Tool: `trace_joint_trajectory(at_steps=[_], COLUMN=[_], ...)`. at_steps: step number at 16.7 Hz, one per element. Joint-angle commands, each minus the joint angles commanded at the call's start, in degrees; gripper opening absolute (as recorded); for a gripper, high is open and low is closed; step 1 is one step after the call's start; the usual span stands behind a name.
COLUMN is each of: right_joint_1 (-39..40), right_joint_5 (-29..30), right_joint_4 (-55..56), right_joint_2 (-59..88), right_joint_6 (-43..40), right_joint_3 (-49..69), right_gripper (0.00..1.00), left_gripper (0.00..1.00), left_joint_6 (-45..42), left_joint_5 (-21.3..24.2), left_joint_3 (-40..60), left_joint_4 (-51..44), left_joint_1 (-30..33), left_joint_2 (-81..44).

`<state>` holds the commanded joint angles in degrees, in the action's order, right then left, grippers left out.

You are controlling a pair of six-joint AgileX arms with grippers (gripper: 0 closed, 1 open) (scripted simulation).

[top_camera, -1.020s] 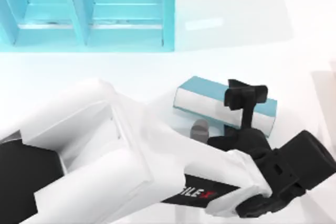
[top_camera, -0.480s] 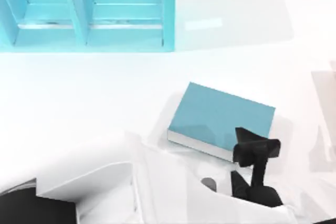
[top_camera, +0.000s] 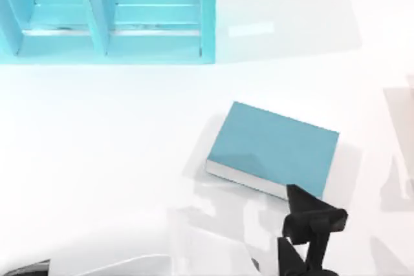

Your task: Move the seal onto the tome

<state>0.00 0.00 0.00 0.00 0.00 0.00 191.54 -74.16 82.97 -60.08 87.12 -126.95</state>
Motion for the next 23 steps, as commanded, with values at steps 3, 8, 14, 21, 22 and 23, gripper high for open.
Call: trace_joint_trajectory(at_steps=[3, 8, 14, 21, 22, 23], right_joint_1=[0.0, 0.0, 0.0, 0.0, 0.0, 0.0], right_joint_5=[0.0, 0.0, 0.0, 0.0, 0.0, 0.0], right_joint_4=[0.0, 0.0, 0.0, 0.0, 0.0, 0.0], right_joint_2=[0.0, 0.0, 0.0, 0.0, 0.0, 0.0], right_joint_6=[0.0, 0.0, 0.0, 0.0, 0.0, 0.0], right_joint_3=[0.0, 0.0, 0.0, 0.0, 0.0, 0.0], right_gripper=[1.0, 1.0, 1.0, 1.0, 1.0, 1.0], left_gripper=[1.0, 1.0, 1.0, 1.0, 1.0, 1.0], left_joint_6=[0.3, -1.07, -19.64, -66.22, -74.4, -82.27], left_joint_5=[-0.03, 0.36, 5.69, 20.73, 23.3, 25.89], left_joint_3=[0.03, -1.02, -11.52, -28.26, -30.43, -32.51], left_joint_4=[-0.31, -0.07, 7.57, 28.78, 31.76, 34.58], left_joint_1=[0.1, -1.21, -11.68, -30.22, -32.77, -35.2], left_joint_2=[0.0, 0.01, 7.15, 34.41, 39.07, 43.93])
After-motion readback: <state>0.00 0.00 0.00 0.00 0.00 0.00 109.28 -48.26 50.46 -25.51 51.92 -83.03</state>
